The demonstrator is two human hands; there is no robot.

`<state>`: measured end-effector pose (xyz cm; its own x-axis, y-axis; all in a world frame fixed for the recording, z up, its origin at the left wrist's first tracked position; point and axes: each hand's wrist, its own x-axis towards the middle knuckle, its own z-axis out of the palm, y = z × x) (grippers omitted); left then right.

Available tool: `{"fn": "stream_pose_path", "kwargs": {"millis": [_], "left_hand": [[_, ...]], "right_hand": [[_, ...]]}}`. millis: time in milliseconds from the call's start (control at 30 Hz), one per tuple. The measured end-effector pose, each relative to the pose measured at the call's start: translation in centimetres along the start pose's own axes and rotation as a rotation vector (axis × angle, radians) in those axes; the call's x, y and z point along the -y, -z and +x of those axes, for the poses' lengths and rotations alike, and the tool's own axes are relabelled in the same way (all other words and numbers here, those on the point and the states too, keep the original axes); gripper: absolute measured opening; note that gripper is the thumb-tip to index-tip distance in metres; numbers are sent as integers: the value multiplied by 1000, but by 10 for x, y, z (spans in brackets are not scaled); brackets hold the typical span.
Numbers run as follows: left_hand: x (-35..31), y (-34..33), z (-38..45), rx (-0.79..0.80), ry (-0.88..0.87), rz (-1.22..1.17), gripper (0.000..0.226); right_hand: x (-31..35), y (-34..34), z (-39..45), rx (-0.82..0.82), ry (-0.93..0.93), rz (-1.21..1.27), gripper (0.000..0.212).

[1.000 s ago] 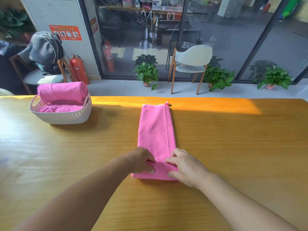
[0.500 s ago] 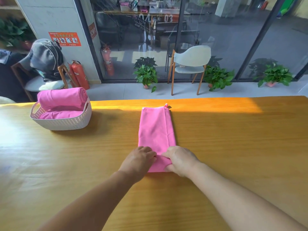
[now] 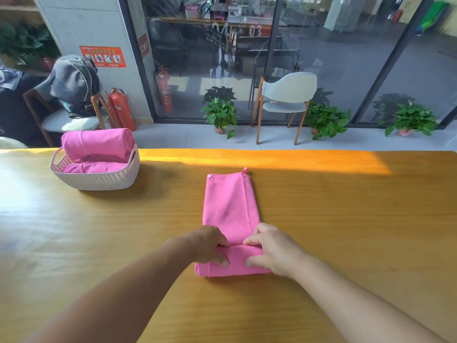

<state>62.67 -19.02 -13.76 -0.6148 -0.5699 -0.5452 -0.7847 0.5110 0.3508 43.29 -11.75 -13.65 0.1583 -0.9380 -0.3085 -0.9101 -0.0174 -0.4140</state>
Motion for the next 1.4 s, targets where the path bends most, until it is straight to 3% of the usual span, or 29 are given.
{"fn": "stream_pose_path", "kwargs": {"millis": [100, 200, 300, 433, 533, 600, 733, 800, 900, 1067, 1267, 1400], "left_hand": [[0, 8, 6, 82, 18, -2, 26], [1, 15, 9, 146, 44, 13, 31], [4, 13, 12, 143, 67, -4, 30], [4, 6, 10, -139, 28, -152, 42], [-6, 0, 9, -314, 34, -78, 27], [-7, -7, 6, -356, 24, -93, 31], [-2, -19, -2, -310, -26, 29, 66], [-2, -19, -2, -320, -11, -1, 61], [0, -7, 4, -259, 40, -55, 37], [-1, 13, 8, -112, 111, -154, 36], [0, 4, 8, -19, 97, -214, 34], [-5, -6, 3, -275, 65, -187, 46]], "right_hand": [[1, -6, -13, -121, 122, -141, 50], [2, -13, -17, -95, 172, -295, 59], [6, -11, -9, -67, 140, -338, 49], [9, 11, 14, 54, 41, -311, 35], [7, 22, 27, 112, -50, -182, 50], [5, 24, 33, 132, -79, -115, 57], [-2, 26, 38, 178, -88, -29, 60], [-2, 23, 36, 141, -75, -51, 56], [-1, 15, 24, -67, 46, -131, 43], [-2, -1, 12, -75, 142, -290, 69], [2, 8, 22, -22, 129, -344, 44], [12, 22, 30, 78, 95, -371, 33]]}}
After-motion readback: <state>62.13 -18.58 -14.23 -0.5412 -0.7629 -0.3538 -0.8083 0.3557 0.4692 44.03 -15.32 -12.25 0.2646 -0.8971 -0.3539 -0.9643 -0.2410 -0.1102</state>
